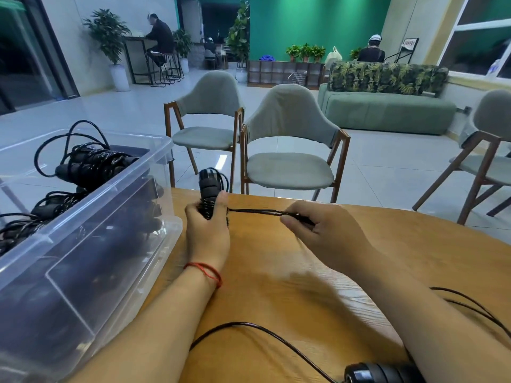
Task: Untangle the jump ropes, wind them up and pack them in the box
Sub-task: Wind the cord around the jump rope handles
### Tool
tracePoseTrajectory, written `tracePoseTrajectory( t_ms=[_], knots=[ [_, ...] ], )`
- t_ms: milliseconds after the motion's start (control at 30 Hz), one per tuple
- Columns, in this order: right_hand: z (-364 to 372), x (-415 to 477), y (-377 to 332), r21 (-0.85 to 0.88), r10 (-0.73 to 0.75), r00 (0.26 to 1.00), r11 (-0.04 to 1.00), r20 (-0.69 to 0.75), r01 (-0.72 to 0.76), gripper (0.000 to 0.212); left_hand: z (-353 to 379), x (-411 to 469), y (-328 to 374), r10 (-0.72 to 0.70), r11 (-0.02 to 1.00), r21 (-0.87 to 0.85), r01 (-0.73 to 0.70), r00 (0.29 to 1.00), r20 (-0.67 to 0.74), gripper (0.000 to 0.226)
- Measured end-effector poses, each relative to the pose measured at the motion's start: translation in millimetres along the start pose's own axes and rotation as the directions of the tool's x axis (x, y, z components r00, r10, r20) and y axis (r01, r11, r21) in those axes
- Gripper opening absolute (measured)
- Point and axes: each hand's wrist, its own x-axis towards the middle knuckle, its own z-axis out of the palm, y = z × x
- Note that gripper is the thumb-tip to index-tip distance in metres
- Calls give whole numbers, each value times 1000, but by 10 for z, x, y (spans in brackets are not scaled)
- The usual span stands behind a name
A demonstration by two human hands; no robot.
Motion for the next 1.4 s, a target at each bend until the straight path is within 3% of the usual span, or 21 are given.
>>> tracePoseTrajectory(
  t_ms=[100, 167, 400, 500, 633, 733, 833, 900, 933, 1000, 1067, 1233, 1333, 1400],
  knots=[
    [19, -6, -84, -119, -194, 977, 976, -85, 183, 21, 39, -10, -36, 41, 992, 113, -46, 998, 41, 51],
    [12, -3, -116, -177, -257, 953, 957, -163, 228, 24, 64, -62, -14, 88, 976, 189, -109, 989, 116, 52],
    [-38, -11, -139, -188, -242, 886, 966, -396, 179, 23, 64, -153, -30, 174, 903, 293, -313, 893, 414, 57],
    [-52, 0, -118, -168, -274, 884, 960, -378, 226, 22, 72, -192, 2, 165, 824, 423, -377, 874, 458, 71],
    [-33, 6, -161, -188, -432, 868, 899, -243, 395, 21, 65, -235, 35, 192, 733, 518, -441, 865, 464, 53],
    [-55, 50, -140, -43, -288, 926, 957, -242, 287, 20, 31, -266, 41, 162, 706, 463, -535, 759, 630, 53],
    [-171, 85, -60, 180, -2, 987, 983, -160, 31, 21, 27, -351, 73, 189, 673, 282, -683, 528, 828, 58],
    [-266, 103, 57, 352, 203, 979, 917, -9, -187, 19, 38, -397, 111, 305, 616, 170, -769, 432, 849, 59],
    [-290, 102, 130, 439, 272, 958, 852, 92, -284, 20, 40, -412, 124, 371, 620, 118, -776, 422, 828, 61],
    [-272, 76, 238, 546, 311, 912, 730, 269, -410, 26, 30, -431, 135, 439, 705, 33, -709, 472, 765, 67],
    [-197, 57, 255, 573, 305, 898, 692, 319, -439, 20, 22, -440, 124, 456, 756, -17, -654, 508, 731, 73],
    [-88, 75, 170, 538, 300, 921, 748, 247, -388, 22, 39, -420, 85, 479, 782, -43, -622, 554, 681, 62],
    [-57, 65, 107, 514, 308, 928, 773, 208, -372, 46, 67, -417, 67, 481, 793, -17, -609, 608, 632, 51],
    [-37, 42, 69, 466, 288, 936, 813, 201, -350, 40, 79, -404, 78, 484, 815, -18, -579, 665, 569, 45]
  ],
)
